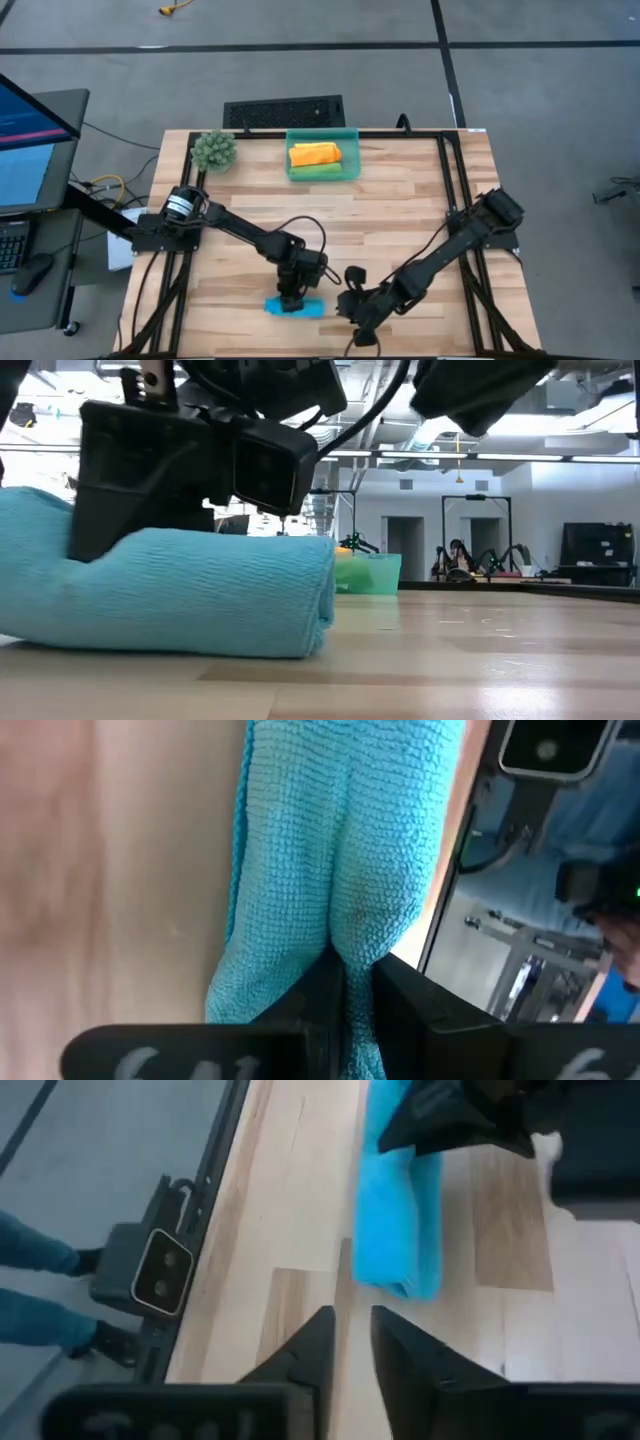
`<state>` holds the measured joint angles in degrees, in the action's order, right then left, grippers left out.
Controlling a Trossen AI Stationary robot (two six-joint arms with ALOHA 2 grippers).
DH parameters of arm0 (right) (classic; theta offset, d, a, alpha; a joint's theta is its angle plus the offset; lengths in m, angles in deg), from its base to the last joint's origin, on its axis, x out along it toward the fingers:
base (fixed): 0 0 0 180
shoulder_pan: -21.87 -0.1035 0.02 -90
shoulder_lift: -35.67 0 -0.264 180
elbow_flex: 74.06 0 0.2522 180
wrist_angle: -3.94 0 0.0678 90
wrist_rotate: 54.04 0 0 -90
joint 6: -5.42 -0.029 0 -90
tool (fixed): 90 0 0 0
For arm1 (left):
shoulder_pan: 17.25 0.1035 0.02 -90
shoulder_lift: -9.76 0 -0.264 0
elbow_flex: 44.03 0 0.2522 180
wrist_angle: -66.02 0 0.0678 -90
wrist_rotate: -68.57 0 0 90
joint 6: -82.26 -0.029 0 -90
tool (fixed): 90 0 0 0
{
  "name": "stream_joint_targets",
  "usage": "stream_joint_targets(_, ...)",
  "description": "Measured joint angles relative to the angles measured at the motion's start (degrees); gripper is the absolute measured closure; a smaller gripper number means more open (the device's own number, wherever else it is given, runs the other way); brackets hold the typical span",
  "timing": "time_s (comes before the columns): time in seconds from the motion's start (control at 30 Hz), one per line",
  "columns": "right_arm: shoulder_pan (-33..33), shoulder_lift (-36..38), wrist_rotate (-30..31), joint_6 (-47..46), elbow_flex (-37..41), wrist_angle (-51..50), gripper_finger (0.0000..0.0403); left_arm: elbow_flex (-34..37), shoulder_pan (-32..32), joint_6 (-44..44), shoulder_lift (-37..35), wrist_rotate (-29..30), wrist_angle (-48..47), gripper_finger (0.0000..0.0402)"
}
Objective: Roll microfiber towels into tight, uniform cylinder then place into a basket
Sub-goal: Roll the blue towel, then put the rolled blue towel into the blue bin
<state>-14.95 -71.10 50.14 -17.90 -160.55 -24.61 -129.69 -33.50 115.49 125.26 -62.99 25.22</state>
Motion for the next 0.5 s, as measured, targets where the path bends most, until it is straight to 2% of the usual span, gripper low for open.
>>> stream_joint_targets(0.1, 0.1, -0.5, -0.6, 1.4, 0.1, 0.5, 0.03, 0.0, 0.4, 3.0, 0.0, 0.8, 0.1, 0.037)
stream_joint_targets(0.3, 0.3, -0.5, 1.1, 11.1, 0.0, 1.4, 0.022, 0.0, 0.6, 11.2, 0.0, 1.8, 4.0, 0.037)
stream_joint_targets(0.5, 1.6, -0.5, 0.7, 18.4, 0.0, 1.1, 0.0156, 0.0, 0.6, 13.7, 0.0, 1.0, 7.2, 0.037)
